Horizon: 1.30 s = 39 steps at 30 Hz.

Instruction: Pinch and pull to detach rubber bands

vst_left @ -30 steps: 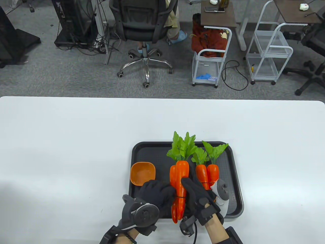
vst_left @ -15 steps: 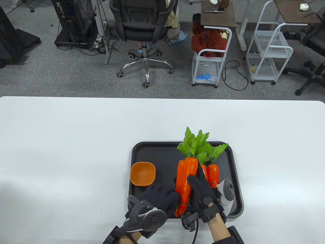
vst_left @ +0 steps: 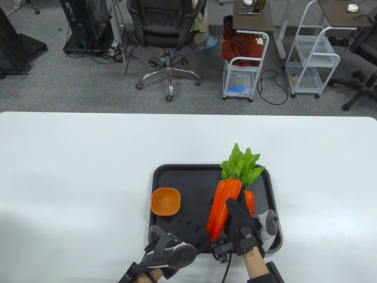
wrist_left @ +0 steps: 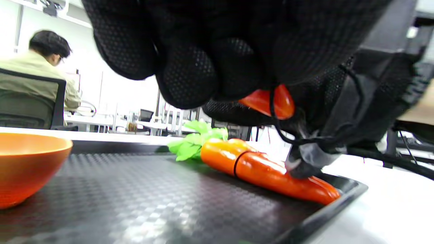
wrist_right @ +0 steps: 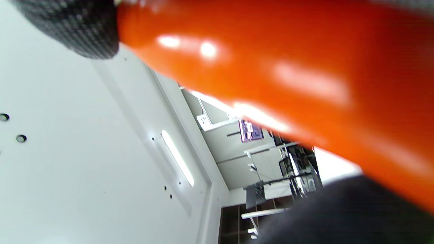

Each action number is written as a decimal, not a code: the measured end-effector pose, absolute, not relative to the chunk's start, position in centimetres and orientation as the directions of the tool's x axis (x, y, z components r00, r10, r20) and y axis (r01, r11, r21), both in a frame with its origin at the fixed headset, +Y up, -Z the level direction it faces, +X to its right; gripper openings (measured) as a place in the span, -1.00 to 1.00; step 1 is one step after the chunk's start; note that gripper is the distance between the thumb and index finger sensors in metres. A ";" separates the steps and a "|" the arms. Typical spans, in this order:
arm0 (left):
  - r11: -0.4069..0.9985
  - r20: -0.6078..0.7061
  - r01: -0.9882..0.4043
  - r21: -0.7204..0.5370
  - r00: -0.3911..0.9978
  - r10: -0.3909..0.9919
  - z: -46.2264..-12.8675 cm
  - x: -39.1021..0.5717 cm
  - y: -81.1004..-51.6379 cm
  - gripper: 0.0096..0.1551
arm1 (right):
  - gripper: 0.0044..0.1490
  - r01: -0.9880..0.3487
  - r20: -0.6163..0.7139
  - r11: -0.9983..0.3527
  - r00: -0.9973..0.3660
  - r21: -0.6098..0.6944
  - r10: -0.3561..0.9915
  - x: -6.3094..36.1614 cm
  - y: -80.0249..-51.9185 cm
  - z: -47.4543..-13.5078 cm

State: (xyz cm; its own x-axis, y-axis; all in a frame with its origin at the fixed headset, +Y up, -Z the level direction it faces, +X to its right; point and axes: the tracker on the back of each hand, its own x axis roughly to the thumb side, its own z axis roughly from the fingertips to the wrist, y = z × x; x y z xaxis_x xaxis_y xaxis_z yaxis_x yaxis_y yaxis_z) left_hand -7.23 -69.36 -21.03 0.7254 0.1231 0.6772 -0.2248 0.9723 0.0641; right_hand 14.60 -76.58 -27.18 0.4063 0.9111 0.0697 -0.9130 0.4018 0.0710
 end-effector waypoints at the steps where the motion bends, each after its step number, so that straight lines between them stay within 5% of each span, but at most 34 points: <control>1: 0.974 0.677 -0.219 0.053 0.725 0.126 -21.1 -7.4 -69.1 -0.63 | 0.23 -0.912 0.077 0.406 0.409 0.049 0.909 14.8 -76.6 -27.2; 16: 0.990 0.387 -0.110 0.084 0.920 0.069 -27.8 -12.8 -65.6 -0.61 | 0.23 -0.948 0.080 0.298 0.307 0.110 0.948 14.4 -75.9 -27.1; 39: 0.950 0.286 0.309 0.041 0.907 -0.308 -34.2 -11.2 -70.5 -0.62 | 0.22 -0.950 0.057 0.279 0.289 0.138 0.956 14.2 -76.3 -27.2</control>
